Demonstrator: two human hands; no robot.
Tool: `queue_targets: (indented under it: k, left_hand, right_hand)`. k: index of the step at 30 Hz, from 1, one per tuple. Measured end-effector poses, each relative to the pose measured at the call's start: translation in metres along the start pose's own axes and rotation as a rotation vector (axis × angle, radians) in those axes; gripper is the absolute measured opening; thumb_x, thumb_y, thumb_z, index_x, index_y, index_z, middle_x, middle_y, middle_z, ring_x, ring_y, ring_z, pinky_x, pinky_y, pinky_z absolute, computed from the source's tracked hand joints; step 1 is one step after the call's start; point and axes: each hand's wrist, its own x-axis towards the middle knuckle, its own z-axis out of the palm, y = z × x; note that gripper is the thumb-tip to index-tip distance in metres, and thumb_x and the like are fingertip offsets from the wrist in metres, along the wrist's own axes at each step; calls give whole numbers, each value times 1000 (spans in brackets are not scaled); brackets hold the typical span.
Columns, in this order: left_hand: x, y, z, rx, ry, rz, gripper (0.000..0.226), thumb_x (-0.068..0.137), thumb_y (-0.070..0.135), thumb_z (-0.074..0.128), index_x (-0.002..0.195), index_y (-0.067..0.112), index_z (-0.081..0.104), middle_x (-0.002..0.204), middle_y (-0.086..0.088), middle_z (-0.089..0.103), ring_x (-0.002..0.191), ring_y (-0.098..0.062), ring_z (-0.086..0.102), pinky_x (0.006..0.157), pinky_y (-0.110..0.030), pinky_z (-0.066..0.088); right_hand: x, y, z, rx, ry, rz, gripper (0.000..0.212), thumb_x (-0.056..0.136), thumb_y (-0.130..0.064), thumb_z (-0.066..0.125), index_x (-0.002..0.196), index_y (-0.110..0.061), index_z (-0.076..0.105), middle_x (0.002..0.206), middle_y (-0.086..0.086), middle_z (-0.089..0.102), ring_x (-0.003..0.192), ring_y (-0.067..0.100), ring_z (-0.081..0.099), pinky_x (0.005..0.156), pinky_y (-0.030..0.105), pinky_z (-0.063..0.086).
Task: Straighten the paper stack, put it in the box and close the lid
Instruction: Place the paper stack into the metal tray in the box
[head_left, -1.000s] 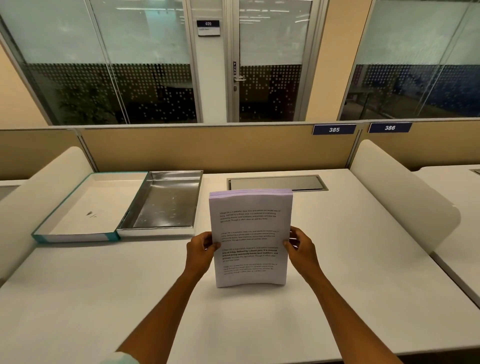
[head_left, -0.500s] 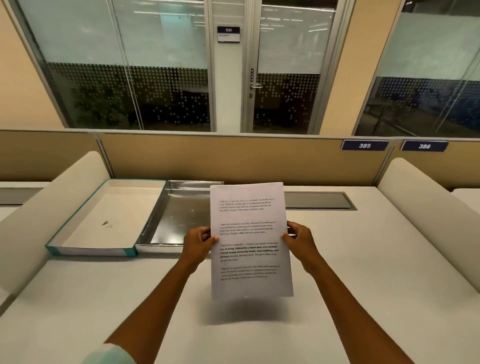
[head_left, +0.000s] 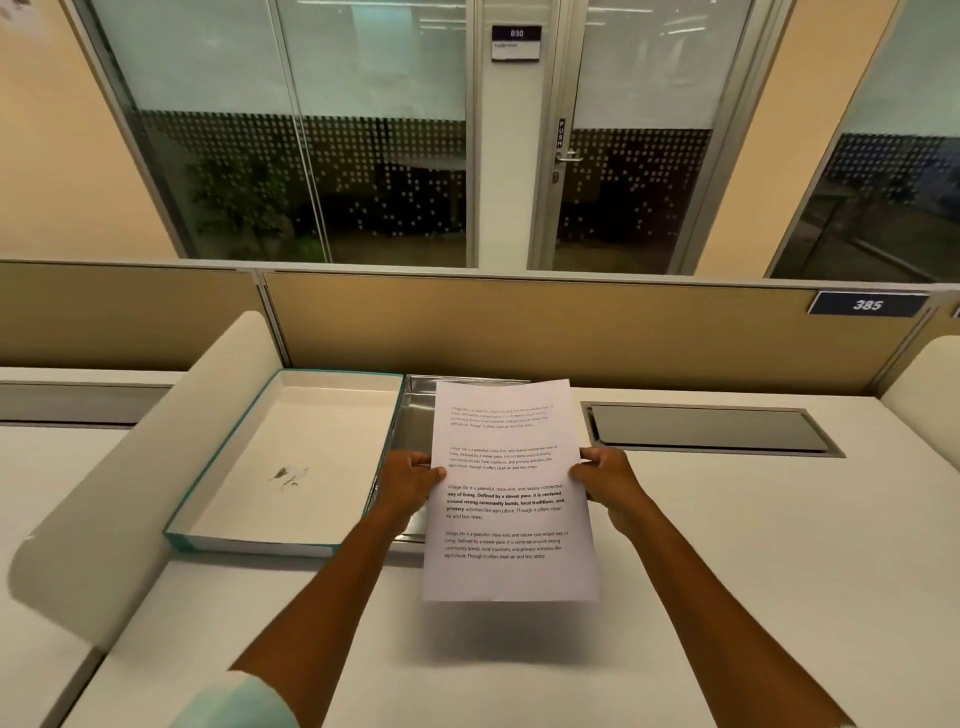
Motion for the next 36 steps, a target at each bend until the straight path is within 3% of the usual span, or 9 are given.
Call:
queue_targets:
  k: [6, 12, 15, 23, 29, 36]
  left_hand:
    - [32, -1, -18, 70, 38, -24, 20, 87, 11, 66, 100, -4, 68, 113, -19, 71, 96, -38, 70, 89, -52, 57]
    - [72, -6, -27, 139, 55, -51, 24, 86, 14, 68, 99, -6, 68, 112, -20, 71, 95, -38, 70, 89, -49, 57]
    - [90, -11, -26, 171, 51, -59, 23, 86, 14, 69, 95, -7, 68, 109, -20, 72, 94, -37, 70, 88, -48, 57]
    - [128, -25, -14, 255, 83, -89, 18, 85, 12, 68, 91, -5, 70, 106, -19, 73, 92, -35, 69, 73, -33, 51]
    - [150, -39, -13, 272, 111, -132, 19, 86, 9, 66, 96, -6, 67, 111, -22, 70, 95, -39, 68, 83, -43, 58]
    - [164, -42, -5, 400, 118, -109, 27, 87, 9, 62, 111, -3, 59, 118, -23, 66, 103, -42, 65, 88, -46, 57]
  right_hand:
    - [26, -16, 32, -23, 5, 57, 31, 91, -5, 53, 120, -4, 62, 120, 14, 66, 103, 34, 65, 90, 48, 55]
    - [58, -25, 57, -46, 34, 104, 17, 89, -2, 53, 99, -1, 66, 112, 18, 68, 100, 36, 66, 88, 48, 57]
    - [73, -25, 64, -71, 58, 137, 18, 88, -2, 53, 99, 3, 66, 109, 19, 68, 99, 37, 66, 88, 48, 56]
    - [106, -21, 85, -184, 87, 156, 13, 91, -13, 58, 99, -3, 63, 105, 13, 67, 85, 28, 65, 71, 32, 55]
    - [125, -17, 104, -262, 112, 132, 13, 90, -17, 61, 97, -6, 62, 101, 10, 68, 78, 26, 65, 70, 33, 56]
    - [135, -13, 124, -368, 156, 102, 20, 91, -16, 61, 107, -3, 62, 109, 15, 69, 90, 31, 69, 75, 34, 56]
